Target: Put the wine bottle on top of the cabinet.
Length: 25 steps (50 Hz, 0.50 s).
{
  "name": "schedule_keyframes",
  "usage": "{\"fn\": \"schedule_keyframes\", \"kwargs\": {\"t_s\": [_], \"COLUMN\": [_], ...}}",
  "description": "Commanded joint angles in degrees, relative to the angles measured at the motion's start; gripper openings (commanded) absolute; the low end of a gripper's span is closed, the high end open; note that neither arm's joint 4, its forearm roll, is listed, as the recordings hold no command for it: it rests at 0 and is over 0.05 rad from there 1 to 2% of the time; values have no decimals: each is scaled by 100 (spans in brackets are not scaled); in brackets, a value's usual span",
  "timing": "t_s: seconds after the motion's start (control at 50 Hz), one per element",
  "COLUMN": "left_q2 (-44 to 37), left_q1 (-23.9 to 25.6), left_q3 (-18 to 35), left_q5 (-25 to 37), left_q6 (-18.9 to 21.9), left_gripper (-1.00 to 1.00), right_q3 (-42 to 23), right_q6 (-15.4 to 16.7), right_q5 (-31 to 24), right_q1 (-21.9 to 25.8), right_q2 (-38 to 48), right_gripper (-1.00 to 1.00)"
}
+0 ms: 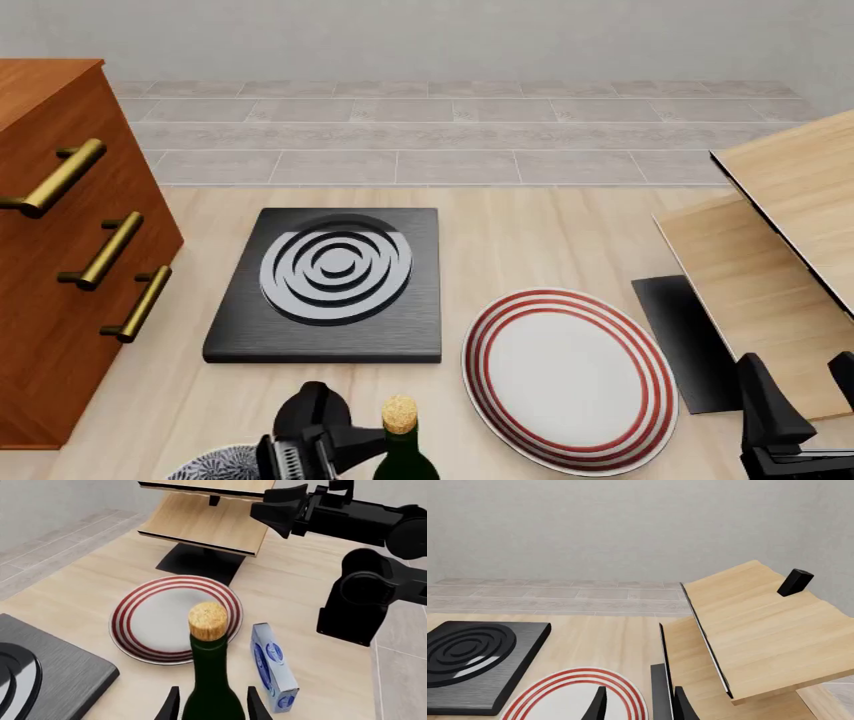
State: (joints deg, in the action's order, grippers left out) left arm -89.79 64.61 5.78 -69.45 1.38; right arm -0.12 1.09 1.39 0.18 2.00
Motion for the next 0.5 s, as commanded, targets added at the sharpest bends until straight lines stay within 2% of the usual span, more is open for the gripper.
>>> {"fn": "schedule_keyframes", "kwargs": {"t_s": [0.02,0.04,0.06,0.2,0.38,0.5], "left_q2": [-141,-174,-164,-42,234,892], "left_q1": [-4,17,-5,47,-3,-41], "left_q3": [125,155,146,125,-3,10], "left_q5": [-30,-31,-31,-31,8,515], "left_q6": [21,3,15,-128,-106,-43], "left_gripper": [100,100,-100,-100,-100,-100], "right_q3": [0,0,0,0,0,0], "right_q6": [0,-1,1,2,1,-1], "right_q5": [1,0,0,-1,0,-1], "right_q1": [1,1,0,0,0,1], "right_q2": [2,-1,0,-2,0,-1], "right_gripper": [100,100,100,100,100,100]}}
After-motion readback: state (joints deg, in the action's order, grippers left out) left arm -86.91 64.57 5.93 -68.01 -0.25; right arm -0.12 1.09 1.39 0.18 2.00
